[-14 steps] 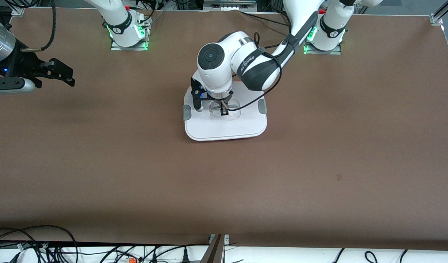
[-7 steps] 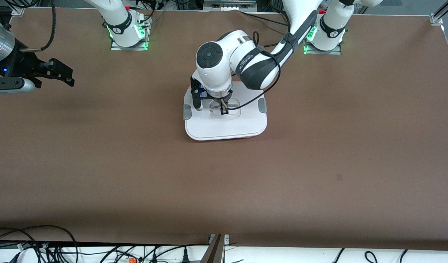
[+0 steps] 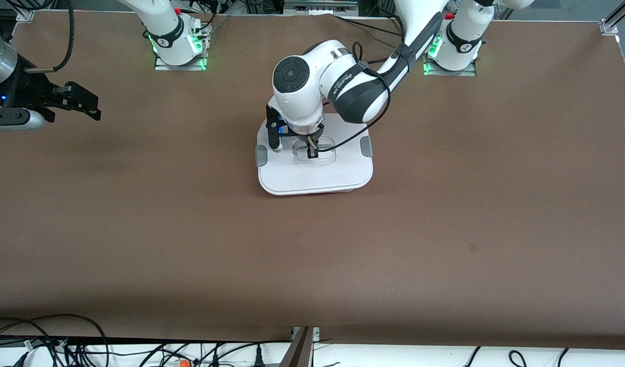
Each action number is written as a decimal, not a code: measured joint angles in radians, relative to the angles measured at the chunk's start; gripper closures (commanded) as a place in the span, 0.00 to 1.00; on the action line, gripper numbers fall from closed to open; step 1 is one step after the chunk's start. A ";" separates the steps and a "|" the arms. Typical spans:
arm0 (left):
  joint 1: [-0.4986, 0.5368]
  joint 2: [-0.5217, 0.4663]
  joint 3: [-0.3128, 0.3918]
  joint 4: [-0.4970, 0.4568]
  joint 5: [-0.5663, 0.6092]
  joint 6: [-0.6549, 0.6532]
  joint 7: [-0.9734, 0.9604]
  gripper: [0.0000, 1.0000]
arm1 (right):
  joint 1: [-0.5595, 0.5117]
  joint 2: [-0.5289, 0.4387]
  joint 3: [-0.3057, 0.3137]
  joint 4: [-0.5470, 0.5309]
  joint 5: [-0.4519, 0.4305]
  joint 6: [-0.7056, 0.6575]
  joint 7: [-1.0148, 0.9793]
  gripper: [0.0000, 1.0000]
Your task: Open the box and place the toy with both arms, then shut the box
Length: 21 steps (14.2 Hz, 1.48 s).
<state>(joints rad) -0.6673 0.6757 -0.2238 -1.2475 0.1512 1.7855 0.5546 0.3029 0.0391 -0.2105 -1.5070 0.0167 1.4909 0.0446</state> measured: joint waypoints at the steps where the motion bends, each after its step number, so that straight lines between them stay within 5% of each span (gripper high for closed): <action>1: 0.000 -0.001 0.000 -0.001 0.000 0.000 0.004 0.97 | 0.000 0.000 0.000 0.000 0.000 0.000 0.000 0.00; 21: 0.001 -0.025 0.000 -0.044 0.020 -0.002 0.068 0.97 | -0.001 0.000 -0.001 0.000 -0.001 -0.003 0.000 0.00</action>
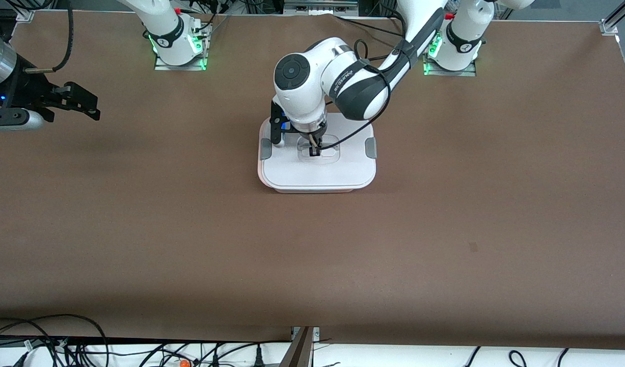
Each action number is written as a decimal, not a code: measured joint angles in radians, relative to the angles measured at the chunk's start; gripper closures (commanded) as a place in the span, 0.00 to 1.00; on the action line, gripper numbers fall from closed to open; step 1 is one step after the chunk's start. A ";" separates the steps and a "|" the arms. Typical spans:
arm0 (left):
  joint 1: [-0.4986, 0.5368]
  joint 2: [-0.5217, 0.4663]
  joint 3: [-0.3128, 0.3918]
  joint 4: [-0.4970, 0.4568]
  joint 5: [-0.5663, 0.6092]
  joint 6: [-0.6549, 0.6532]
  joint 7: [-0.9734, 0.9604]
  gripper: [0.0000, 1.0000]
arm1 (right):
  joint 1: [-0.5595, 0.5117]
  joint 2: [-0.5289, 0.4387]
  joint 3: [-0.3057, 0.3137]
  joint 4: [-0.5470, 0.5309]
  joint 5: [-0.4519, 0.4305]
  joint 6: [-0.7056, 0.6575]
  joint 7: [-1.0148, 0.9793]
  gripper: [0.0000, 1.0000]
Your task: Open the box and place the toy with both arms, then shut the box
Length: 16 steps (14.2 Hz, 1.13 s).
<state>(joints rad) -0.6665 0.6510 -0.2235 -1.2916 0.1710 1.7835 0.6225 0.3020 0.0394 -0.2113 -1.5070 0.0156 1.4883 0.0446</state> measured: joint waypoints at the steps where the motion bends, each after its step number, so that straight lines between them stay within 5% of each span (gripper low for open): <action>1: -0.001 0.000 0.000 0.000 0.000 0.000 -0.003 0.98 | 0.000 0.000 0.000 0.000 0.000 0.000 0.000 0.00; 16: -0.006 0.002 -0.001 -0.001 0.001 0.021 -0.059 1.00 | -0.013 0.002 -0.003 0.000 0.000 -0.001 0.000 0.00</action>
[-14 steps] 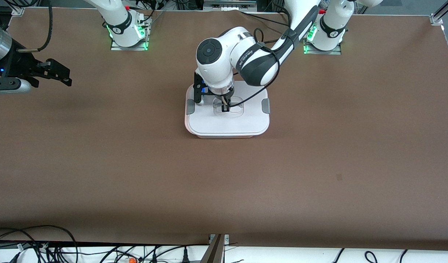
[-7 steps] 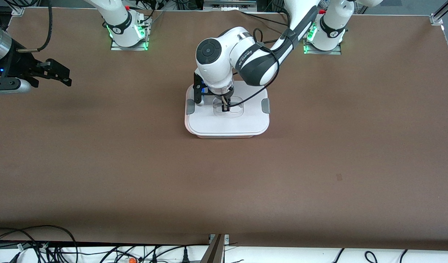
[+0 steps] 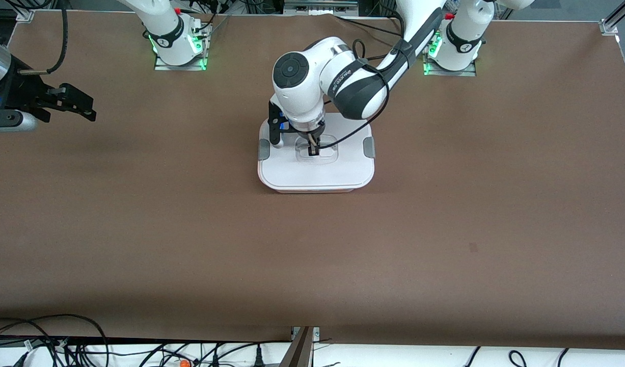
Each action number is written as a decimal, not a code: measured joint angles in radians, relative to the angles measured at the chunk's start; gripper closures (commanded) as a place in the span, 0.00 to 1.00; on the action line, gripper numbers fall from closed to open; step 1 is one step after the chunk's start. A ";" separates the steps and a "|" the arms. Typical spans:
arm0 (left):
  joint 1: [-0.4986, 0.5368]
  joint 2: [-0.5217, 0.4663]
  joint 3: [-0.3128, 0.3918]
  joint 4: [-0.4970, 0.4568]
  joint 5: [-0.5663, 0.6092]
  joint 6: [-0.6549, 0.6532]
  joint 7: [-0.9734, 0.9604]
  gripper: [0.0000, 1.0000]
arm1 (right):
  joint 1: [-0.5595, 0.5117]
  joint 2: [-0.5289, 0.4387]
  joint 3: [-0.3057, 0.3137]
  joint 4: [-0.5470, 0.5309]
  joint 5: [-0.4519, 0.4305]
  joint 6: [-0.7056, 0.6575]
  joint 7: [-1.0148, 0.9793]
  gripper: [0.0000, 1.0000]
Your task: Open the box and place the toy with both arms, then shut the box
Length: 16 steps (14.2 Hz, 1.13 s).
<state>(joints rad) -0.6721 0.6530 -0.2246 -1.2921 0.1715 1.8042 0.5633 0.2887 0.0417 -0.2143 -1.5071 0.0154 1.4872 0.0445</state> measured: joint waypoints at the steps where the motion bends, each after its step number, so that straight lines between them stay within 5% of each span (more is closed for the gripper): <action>1: -0.001 0.000 0.000 0.000 0.000 0.002 -0.008 1.00 | 0.000 0.000 0.000 0.000 0.000 0.000 0.000 0.00; 12: -0.014 0.009 0.002 0.004 0.000 0.006 -0.045 0.96 | 0.000 0.000 0.000 0.000 0.000 0.000 -0.019 0.00; 13: -0.014 0.009 0.002 0.004 0.000 0.006 -0.045 0.74 | 0.000 0.000 0.000 0.000 0.000 0.000 -0.020 0.00; 14: -0.014 0.009 0.002 0.005 0.000 0.006 -0.045 0.01 | 0.000 0.000 0.000 0.000 0.000 0.000 -0.020 0.00; 16: -0.012 0.016 0.003 0.004 0.000 0.009 -0.048 0.00 | 0.000 0.000 0.000 0.000 0.000 0.000 -0.020 0.00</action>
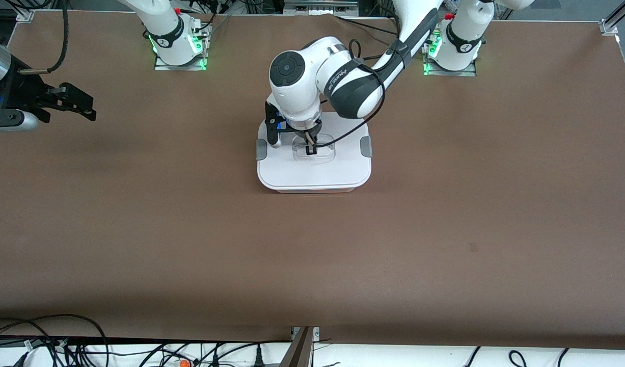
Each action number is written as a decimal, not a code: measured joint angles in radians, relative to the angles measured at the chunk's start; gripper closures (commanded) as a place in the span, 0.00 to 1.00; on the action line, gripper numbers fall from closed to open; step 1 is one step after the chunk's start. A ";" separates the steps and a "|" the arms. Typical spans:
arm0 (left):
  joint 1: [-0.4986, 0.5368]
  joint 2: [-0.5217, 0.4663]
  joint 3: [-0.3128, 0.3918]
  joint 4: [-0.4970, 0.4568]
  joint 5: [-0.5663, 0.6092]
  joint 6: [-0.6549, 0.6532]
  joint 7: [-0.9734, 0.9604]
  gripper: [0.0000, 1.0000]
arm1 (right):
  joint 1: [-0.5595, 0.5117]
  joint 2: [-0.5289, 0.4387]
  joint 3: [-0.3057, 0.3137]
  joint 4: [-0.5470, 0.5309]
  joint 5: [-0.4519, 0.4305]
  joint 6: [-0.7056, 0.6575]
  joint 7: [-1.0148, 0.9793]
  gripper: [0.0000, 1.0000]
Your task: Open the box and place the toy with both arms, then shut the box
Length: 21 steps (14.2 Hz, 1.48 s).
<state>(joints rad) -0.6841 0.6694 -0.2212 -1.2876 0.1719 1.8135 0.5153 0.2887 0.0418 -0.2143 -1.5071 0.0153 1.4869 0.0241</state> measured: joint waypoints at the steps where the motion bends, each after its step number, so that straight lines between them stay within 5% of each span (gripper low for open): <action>1: 0.003 0.004 0.001 0.001 0.000 0.004 -0.002 0.00 | 0.000 0.000 0.000 0.000 0.000 0.000 0.000 0.00; 10: 0.117 -0.052 0.008 0.115 -0.107 -0.153 -0.026 0.00 | 0.001 0.000 0.002 0.001 0.000 0.001 -0.002 0.00; 15: 0.284 -0.113 0.027 0.127 -0.117 -0.206 -0.081 0.00 | 0.001 0.000 0.002 0.001 0.000 0.001 -0.002 0.00; 21: 0.364 -0.124 0.215 0.197 -0.117 -0.281 -0.106 0.00 | 0.001 0.000 0.003 0.001 0.000 0.001 -0.002 0.00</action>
<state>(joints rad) -0.3202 0.5450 -0.0060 -1.0903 0.0547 1.5321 0.4088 0.2898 0.0418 -0.2117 -1.5060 0.0153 1.4876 0.0220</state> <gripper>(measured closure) 0.000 0.000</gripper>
